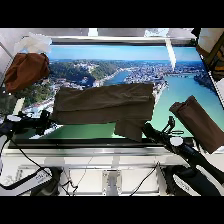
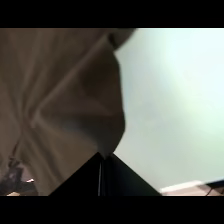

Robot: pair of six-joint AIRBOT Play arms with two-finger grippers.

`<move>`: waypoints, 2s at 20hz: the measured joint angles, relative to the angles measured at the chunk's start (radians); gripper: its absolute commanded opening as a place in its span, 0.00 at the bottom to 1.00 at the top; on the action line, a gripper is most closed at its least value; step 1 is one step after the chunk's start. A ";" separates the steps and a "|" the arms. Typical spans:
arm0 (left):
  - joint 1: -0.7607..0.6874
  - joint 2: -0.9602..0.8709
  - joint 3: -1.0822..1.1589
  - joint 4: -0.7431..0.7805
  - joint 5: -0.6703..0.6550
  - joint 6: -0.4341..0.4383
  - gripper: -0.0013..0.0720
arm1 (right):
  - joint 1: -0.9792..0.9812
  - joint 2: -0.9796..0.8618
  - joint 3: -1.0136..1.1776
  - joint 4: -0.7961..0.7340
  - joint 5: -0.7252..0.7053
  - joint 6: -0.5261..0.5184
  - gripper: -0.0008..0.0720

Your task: Fold the shirts.

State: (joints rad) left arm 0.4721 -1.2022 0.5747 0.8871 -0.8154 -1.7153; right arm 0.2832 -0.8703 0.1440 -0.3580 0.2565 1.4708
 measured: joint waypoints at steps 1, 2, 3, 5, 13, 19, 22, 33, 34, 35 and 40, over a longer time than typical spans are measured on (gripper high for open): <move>0.000 0.005 0.006 -0.031 -0.022 0.038 0.03 | -0.001 0.012 0.011 -0.004 -0.005 -0.014 0.05; 0.000 0.014 0.015 -0.069 -0.049 0.084 0.03 | -0.006 0.030 0.027 -0.008 -0.014 -0.024 0.05; 0.000 0.027 0.024 -0.108 -0.076 0.128 0.03 | -0.017 0.048 0.041 -0.013 -0.015 -0.032 0.05; 0.000 0.068 0.041 -0.199 -0.129 0.210 0.03 | -0.060 0.097 0.067 -0.025 -0.013 -0.043 0.05; 0.000 0.321 0.059 -0.363 -0.255 0.323 0.03 | -0.378 0.372 0.098 -0.129 0.247 -0.044 0.05; 0.000 0.465 0.060 -0.345 -0.301 0.309 0.03 | -0.478 0.494 0.104 -0.153 0.419 -0.037 0.05; 0.000 0.487 0.058 -0.290 -0.304 0.289 0.03 | -0.488 0.502 0.141 -0.163 0.417 -0.060 0.05; -0.026 0.499 0.040 -0.096 -0.291 0.222 0.03 | -0.484 0.088 0.443 -0.171 0.348 -0.253 0.05; -0.045 0.499 0.031 -0.092 -0.279 0.214 0.03 | -0.475 0.038 0.466 -0.169 0.346 -0.274 0.05; -0.070 0.499 0.019 -0.087 -0.257 0.202 0.03 | -0.463 -0.008 0.488 -0.164 0.338 -0.293 0.05; -0.253 0.476 -0.022 -0.073 -0.013 0.140 0.03 | -0.414 -0.225 0.597 -0.160 0.284 -0.369 0.05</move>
State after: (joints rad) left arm 0.2192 -0.7261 0.5526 0.8139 -0.8288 -1.5753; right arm -0.1310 -1.0954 0.7410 -0.5179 0.5404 1.1019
